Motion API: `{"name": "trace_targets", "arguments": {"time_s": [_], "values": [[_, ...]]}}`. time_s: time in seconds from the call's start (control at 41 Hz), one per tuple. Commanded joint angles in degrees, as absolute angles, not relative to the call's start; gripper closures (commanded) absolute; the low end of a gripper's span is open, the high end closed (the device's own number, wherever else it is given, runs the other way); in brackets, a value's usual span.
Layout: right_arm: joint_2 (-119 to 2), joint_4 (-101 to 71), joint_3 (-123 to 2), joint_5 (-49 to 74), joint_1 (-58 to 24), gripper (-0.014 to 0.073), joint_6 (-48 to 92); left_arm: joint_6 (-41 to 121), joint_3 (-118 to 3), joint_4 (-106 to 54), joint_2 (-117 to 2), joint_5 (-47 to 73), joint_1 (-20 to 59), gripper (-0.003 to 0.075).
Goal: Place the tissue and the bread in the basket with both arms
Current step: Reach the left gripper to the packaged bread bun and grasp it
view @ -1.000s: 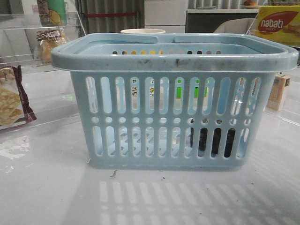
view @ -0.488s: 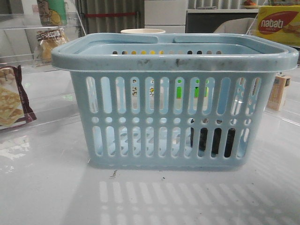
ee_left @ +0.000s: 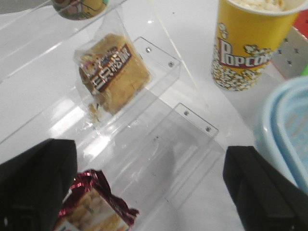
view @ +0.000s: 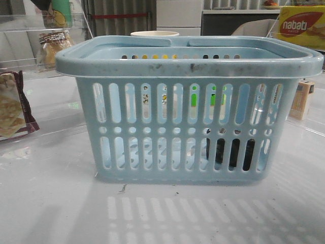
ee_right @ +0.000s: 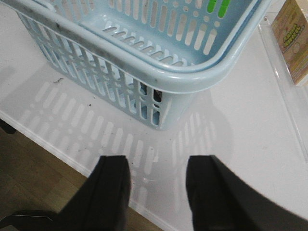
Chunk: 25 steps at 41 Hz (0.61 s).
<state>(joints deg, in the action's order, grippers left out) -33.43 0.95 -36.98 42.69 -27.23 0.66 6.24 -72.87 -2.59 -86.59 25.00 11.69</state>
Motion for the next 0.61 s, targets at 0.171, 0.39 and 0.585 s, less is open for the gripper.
{"name": "trace_targets", "arguments": {"time_s": [0.171, 0.39, 0.585], "values": [[-33.5, 1.4, -38.5, 39.1, -27.3, 0.0192, 1.3, 6.1, -89.7, -6.5, -99.8, 21.6, 8.2, 0.0054], [-33.5, 1.4, -38.5, 39.1, -27.3, 0.0192, 1.3, 6.1, -97.4, -12.9, -108.8, 20.9, 6.1, 0.0054], [-33.5, 1.4, -38.5, 39.1, -27.3, 0.0192, 1.3, 6.1, -98.6, -13.1, -112.7, 17.9, 6.2, 0.0098]]}}
